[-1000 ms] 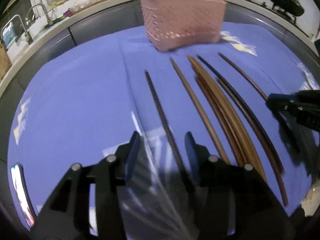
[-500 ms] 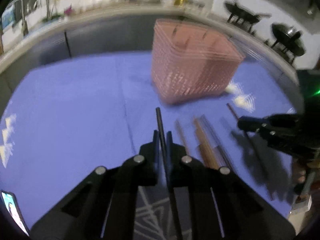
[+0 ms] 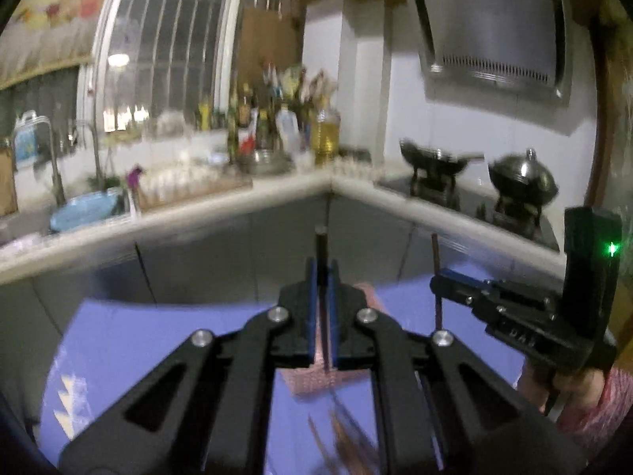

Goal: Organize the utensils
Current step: 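Lift both chopsticks into the pink basket and open both tools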

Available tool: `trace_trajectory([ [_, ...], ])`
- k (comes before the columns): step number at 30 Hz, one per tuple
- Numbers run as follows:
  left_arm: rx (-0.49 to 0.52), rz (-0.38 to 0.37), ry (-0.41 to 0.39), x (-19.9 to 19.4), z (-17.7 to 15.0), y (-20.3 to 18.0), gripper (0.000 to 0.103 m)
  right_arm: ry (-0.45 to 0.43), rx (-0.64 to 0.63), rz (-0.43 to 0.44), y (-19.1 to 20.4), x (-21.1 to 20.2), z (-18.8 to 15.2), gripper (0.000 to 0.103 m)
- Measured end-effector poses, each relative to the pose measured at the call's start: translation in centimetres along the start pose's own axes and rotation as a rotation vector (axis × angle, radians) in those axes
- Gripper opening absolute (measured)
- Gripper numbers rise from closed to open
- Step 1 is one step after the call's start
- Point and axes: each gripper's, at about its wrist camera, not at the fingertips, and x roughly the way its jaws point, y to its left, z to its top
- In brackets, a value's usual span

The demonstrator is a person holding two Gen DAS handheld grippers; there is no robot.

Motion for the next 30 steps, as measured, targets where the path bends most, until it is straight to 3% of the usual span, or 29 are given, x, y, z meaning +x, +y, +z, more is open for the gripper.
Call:
trace_trajectory([
  [4,0.021,0.056,-0.045,1.5,2.9,-0.2,0.005,-0.131,0.028,-0.015,-0.7,1.5,3.4,0.005],
  [8,0.01,0.084,-0.028,4.3,4.0,0.4,0.005,-0.217,0.023,-0.023,-0.4,4.5,5.4,0.005],
  [16,-0.017,0.086,0.008,8.1,4.1,1.9,0.004,-0.184,0.005,-0.019,-1.1,10.4,4.9,0.005],
  [25,-0.012,0.069,0.122,11.0,-0.1,1.2,0.005,-0.094,0.024,-0.019,-2.8,12.4,-0.3,0.005],
  [27,-0.009,0.086,0.184,11.9,-1.4,0.9,0.012,-0.052,0.035,-0.01,-2.8,12.7,-1.2,0.006],
  [28,-0.013,0.098,0.205,12.1,-1.9,0.9,0.033,-0.032,0.043,-0.011,-2.9,12.8,-1.5,0.008],
  [29,-0.019,0.11,0.208,12.0,-2.2,0.9,0.046,-0.015,0.056,-0.013,-2.9,12.8,-1.7,0.01],
  [30,-0.028,0.127,0.197,11.6,-2.4,1.0,0.049,-0.006,0.071,-0.013,-3.0,12.5,-1.9,0.013],
])
